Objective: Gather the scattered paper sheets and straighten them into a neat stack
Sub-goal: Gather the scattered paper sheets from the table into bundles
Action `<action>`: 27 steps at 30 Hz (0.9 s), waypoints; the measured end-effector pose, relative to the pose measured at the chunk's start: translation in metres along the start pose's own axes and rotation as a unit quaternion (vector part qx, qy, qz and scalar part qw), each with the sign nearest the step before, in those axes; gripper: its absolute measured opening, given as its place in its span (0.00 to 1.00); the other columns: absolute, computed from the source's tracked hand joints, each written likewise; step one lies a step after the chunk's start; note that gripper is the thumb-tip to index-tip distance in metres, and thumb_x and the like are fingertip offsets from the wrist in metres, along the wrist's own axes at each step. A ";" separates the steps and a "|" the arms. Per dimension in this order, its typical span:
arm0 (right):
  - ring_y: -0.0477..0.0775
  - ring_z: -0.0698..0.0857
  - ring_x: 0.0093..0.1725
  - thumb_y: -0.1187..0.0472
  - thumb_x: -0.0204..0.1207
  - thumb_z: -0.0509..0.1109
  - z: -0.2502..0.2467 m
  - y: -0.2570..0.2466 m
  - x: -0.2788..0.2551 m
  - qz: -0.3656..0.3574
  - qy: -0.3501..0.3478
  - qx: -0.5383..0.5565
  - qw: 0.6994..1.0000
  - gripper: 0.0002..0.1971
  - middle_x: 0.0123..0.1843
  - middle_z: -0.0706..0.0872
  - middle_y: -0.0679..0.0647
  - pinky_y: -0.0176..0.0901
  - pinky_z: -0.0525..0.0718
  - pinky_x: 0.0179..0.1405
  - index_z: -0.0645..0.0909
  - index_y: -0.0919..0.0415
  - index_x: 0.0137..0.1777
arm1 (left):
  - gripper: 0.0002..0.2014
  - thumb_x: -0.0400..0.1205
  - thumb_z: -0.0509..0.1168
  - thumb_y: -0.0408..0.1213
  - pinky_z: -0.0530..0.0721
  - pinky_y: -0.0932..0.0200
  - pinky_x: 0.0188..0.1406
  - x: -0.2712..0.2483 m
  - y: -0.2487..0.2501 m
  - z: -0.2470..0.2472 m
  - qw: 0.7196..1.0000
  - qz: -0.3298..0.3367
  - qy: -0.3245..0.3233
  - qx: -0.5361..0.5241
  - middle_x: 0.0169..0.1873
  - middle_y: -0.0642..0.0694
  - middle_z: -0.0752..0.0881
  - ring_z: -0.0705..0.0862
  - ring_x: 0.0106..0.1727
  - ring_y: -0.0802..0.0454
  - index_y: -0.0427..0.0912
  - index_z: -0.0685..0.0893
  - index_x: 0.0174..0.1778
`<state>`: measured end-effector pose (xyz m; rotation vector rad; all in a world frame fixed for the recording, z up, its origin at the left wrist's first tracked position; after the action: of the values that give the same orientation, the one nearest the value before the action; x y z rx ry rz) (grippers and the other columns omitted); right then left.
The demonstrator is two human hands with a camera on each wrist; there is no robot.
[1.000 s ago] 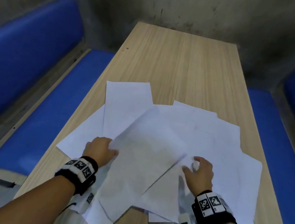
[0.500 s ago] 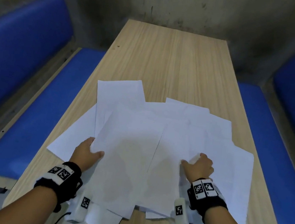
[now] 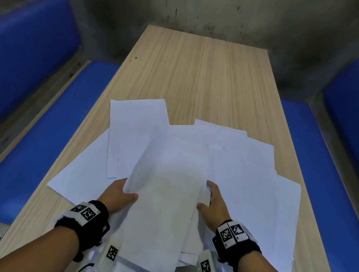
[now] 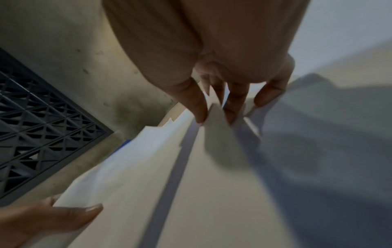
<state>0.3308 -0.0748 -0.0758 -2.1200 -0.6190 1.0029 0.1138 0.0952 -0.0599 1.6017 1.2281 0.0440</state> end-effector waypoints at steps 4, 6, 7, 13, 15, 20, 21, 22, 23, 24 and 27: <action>0.58 0.81 0.62 0.62 0.77 0.67 -0.002 0.002 0.000 0.004 0.014 0.071 0.997 0.36 0.56 0.80 0.50 0.49 0.79 0.63 0.53 0.54 0.81 | 0.08 0.78 0.67 0.26 0.85 0.52 0.40 -0.003 -0.004 -0.033 0.992 -0.021 0.082 -0.094 0.44 0.34 0.89 0.87 0.40 0.41 0.33 0.84 0.53; 0.60 0.82 0.60 0.56 0.79 0.66 -0.003 0.001 0.001 0.001 0.018 0.062 0.998 0.27 0.51 0.79 0.48 0.54 0.80 0.65 0.64 0.58 0.76 | 0.12 0.79 0.66 0.25 0.82 0.56 0.36 -0.006 -0.006 -0.055 0.985 -0.029 0.107 -0.133 0.46 0.33 0.88 0.86 0.40 0.41 0.31 0.83 0.58; 0.60 0.83 0.58 0.54 0.80 0.64 -0.004 -0.001 0.001 -0.001 0.015 0.056 0.998 0.22 0.52 0.80 0.49 0.52 0.82 0.62 0.70 0.59 0.72 | 0.14 0.79 0.66 0.25 0.82 0.55 0.38 -0.008 -0.008 -0.066 0.980 -0.031 0.117 -0.157 0.49 0.31 0.88 0.86 0.43 0.39 0.30 0.82 0.61; 0.55 0.78 0.42 0.46 0.82 0.57 -0.007 -0.004 -0.002 0.020 -0.004 0.148 0.989 0.19 0.48 0.78 0.58 0.40 0.78 0.44 0.78 0.63 0.51 | 0.19 0.81 0.65 0.27 0.79 0.39 0.65 -0.022 -0.006 -0.104 0.956 -0.014 0.123 -0.265 0.60 0.36 0.85 0.85 0.58 0.36 0.37 0.79 0.69; 0.56 0.78 0.44 0.40 0.81 0.54 -0.008 -0.009 -0.003 0.045 -0.015 0.208 0.977 0.24 0.49 0.78 0.58 0.43 0.78 0.45 0.78 0.61 0.54 | 0.18 0.81 0.66 0.29 0.79 0.36 0.65 -0.026 -0.003 -0.097 0.959 -0.005 0.102 -0.263 0.58 0.37 0.87 0.86 0.59 0.35 0.38 0.80 0.67; 0.54 0.86 0.53 0.25 0.63 0.62 -0.006 -0.039 -0.022 0.049 -0.094 0.329 0.938 0.38 0.54 0.88 0.48 0.49 0.85 0.51 0.80 0.50 0.66 | 0.13 0.77 0.70 0.26 0.89 0.54 0.31 -0.042 0.016 -0.045 0.970 0.024 0.050 -0.238 0.40 0.38 0.93 0.91 0.35 0.43 0.34 0.84 0.57; 0.53 0.85 0.60 0.29 0.61 0.70 -0.006 -0.041 -0.023 0.043 -0.091 0.342 0.934 0.38 0.59 0.87 0.47 0.52 0.84 0.60 0.78 0.50 0.68 | 0.16 0.73 0.74 0.28 0.89 0.54 0.31 -0.043 0.019 -0.034 0.970 0.032 0.029 -0.240 0.40 0.39 0.93 0.91 0.36 0.43 0.33 0.85 0.57; 0.53 0.84 0.65 0.38 0.62 0.77 -0.007 -0.043 -0.024 0.034 -0.082 0.343 0.935 0.35 0.63 0.87 0.48 0.52 0.82 0.64 0.78 0.52 0.69 | 0.21 0.69 0.76 0.31 0.90 0.52 0.35 -0.044 0.021 -0.024 0.969 0.033 0.005 -0.245 0.42 0.38 0.93 0.92 0.38 0.42 0.32 0.85 0.58; 0.54 0.85 0.65 0.49 0.65 0.79 -0.008 -0.045 -0.025 0.023 -0.080 0.329 0.941 0.29 0.62 0.88 0.51 0.49 0.84 0.62 0.79 0.56 0.67 | 0.27 0.65 0.78 0.36 0.90 0.49 0.39 -0.045 0.023 -0.015 0.967 0.031 -0.020 -0.252 0.45 0.36 0.93 0.92 0.40 0.41 0.32 0.84 0.59; 0.56 0.87 0.62 0.59 0.68 0.78 -0.009 -0.046 -0.027 0.017 -0.082 0.315 0.945 0.23 0.60 0.89 0.55 0.47 0.86 0.57 0.81 0.60 0.64 | 0.32 0.61 0.79 0.41 0.89 0.48 0.41 -0.045 0.024 -0.008 0.966 0.022 -0.043 -0.254 0.47 0.35 0.93 0.91 0.43 0.40 0.33 0.84 0.61; 0.65 0.88 0.58 0.71 0.70 0.75 -0.013 -0.031 -0.029 0.031 -0.078 0.277 0.957 0.18 0.57 0.90 0.65 0.58 0.86 0.58 0.83 0.68 0.61 | 0.41 0.53 0.84 0.53 0.88 0.50 0.43 -0.049 0.027 0.013 0.953 -0.005 -0.110 -0.282 0.53 0.38 0.92 0.91 0.49 0.41 0.40 0.85 0.61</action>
<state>0.3209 -0.0792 -0.0332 -1.5842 -0.2954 1.2207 0.1166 0.0542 -0.0204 1.0692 0.9385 0.1876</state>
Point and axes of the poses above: each hand's wrist, its own x-axis towards the middle knuckle, its own z-axis out of the palm, y = z × x, the point moved 6 cm from there along x, towards the middle knuckle
